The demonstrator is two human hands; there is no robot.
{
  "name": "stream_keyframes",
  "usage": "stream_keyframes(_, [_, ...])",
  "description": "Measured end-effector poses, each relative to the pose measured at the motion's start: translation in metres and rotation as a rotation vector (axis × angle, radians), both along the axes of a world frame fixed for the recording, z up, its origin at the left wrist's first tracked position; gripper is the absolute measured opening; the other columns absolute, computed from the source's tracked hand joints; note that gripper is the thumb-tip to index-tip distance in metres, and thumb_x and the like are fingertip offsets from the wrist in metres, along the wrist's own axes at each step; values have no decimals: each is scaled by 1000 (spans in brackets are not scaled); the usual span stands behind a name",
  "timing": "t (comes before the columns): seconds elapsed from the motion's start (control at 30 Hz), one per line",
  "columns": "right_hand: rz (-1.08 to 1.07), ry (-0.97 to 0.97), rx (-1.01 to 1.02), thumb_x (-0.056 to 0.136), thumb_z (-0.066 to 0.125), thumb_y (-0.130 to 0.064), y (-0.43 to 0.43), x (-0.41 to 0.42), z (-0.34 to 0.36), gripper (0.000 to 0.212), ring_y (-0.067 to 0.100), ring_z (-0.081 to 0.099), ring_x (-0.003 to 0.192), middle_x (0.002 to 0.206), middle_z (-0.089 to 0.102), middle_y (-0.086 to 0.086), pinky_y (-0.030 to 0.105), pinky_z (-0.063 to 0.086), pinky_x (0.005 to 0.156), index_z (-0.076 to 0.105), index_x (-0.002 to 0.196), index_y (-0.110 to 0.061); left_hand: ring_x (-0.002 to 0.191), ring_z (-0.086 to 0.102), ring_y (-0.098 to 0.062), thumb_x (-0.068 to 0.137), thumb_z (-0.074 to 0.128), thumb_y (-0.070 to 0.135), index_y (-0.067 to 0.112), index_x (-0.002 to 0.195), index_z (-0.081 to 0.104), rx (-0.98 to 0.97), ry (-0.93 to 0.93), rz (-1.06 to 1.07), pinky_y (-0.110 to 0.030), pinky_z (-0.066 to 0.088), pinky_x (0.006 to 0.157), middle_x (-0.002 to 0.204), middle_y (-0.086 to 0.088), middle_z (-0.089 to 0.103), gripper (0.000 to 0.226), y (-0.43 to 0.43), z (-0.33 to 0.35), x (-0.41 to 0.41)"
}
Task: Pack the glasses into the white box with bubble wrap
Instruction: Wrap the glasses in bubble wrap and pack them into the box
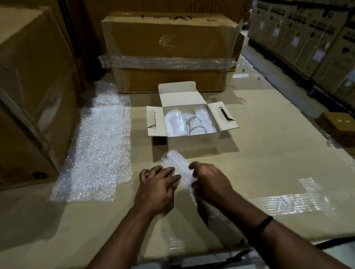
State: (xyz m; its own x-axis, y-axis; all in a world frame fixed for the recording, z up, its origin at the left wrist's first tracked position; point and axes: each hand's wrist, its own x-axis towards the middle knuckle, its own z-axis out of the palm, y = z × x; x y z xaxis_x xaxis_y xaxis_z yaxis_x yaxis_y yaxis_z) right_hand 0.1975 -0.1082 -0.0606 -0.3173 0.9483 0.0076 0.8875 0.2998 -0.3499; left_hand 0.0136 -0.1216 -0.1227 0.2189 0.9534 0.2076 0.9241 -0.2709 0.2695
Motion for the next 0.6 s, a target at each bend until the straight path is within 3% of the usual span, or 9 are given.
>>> stream_keyframes(0.17, [90,-115,3,86,54,-19,-10,-4,-17,14,32,59,94,98,63,9,36,42,67,63,95,-12,114,57,-24,84,40,34,28,114,69,121,-263,154,-37,27,91,123,2,65,42,3,4,-1])
stream_keyframes(0.3, [228,-179,13,86,53,-24,-8,3,-20,15,30,60,91,97,62,7,38,49,71,66,88,-15,126,40,-27,86,46,31,36,131,56,138,-87,109,-43,28,96,146,-2,46,46,2,5,1])
stream_keyframes(0.37, [255,-172,-10,86,56,-28,-8,6,-18,18,28,61,95,101,64,5,38,50,76,68,92,-17,131,37,-28,89,39,42,41,125,61,72,17,86,-45,26,98,151,3,42,42,2,3,2])
stream_keyframes(0.5, [-27,15,37,91,59,-30,-5,14,-4,28,25,58,109,118,63,2,36,49,84,67,116,-21,129,45,-28,88,34,47,41,118,66,-17,69,104,-45,23,98,139,7,56,44,4,0,3])
stream_keyframes(0.6, [-110,-107,-86,85,66,-39,-2,22,-5,38,28,57,109,115,59,5,36,50,82,61,116,-18,129,46,-26,88,34,47,41,119,66,-23,53,107,-42,20,97,138,7,56,45,4,1,2])
